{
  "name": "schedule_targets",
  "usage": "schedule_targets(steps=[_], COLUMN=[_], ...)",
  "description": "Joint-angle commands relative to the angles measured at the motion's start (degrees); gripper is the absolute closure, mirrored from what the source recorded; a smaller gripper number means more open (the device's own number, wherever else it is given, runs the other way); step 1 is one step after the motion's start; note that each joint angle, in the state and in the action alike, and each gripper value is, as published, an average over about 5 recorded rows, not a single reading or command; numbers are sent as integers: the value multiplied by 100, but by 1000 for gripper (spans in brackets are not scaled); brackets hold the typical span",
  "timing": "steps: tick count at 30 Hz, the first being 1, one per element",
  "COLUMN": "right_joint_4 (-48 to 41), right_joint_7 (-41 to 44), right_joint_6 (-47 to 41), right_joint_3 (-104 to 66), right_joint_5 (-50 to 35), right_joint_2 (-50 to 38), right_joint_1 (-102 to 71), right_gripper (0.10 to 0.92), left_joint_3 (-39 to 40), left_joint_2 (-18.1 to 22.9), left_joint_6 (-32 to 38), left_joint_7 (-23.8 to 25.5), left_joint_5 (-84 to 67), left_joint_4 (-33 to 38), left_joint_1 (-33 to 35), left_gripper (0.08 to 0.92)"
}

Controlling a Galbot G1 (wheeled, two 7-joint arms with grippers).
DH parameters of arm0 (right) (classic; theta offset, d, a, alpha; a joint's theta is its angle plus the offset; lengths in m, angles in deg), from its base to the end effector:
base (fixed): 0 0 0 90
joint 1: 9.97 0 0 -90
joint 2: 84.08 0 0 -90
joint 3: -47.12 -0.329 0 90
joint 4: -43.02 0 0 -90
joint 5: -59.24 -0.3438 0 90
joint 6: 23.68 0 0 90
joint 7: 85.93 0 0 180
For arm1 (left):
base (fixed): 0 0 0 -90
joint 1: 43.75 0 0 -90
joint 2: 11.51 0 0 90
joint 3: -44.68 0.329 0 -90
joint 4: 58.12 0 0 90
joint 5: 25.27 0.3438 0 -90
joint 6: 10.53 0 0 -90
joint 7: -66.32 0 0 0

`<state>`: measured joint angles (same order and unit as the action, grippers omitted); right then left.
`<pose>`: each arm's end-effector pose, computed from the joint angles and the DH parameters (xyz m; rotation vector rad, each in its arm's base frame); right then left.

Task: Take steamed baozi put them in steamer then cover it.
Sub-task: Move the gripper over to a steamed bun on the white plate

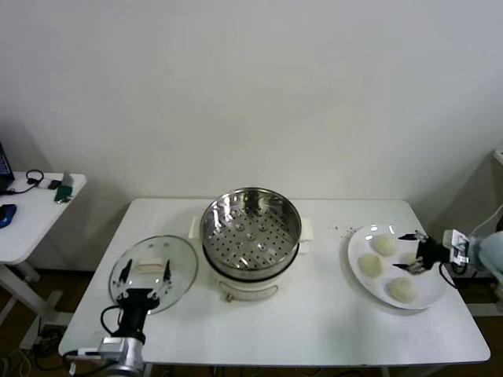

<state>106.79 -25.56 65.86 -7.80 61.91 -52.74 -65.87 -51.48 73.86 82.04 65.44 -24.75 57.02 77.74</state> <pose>0.4341 -0.3186 -0.1910 1.0539 -1.8512 1.1157 0.1700 0.0481 -0.3148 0.1050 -3.0723 -0.2045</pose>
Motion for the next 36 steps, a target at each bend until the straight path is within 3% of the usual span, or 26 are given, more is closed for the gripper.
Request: schedule_targets(steps=[1,7,17,36], right_joint_4=[-1486,-2024,-3064,-3749], right_joint_7=[895,874,589,262], right_joint_6=[261,376,814,1127], right_joint_3=[2899,3604,3080,2219], right_joint_5=[751,920,1734,2506], right_joint_2=[427,986,1806,2512], right_joint_1=[2840,3169,2959,2514], right_gripper=[203,203,203,203], left_joint_3=[-32,-88,-94,-114], left_joint_2=[-22,-59,-37,-29], left_joint_6=[-86,-115,-96,-50], left_joint_7=[-55,-49,-39,-31], left_joint_5=[-1,-3,15,-31], left_joint_4=[-11,7,-34,-77], left_joint_1=[-59,-45,-10,-8], left_gripper=[177,177,177,177])
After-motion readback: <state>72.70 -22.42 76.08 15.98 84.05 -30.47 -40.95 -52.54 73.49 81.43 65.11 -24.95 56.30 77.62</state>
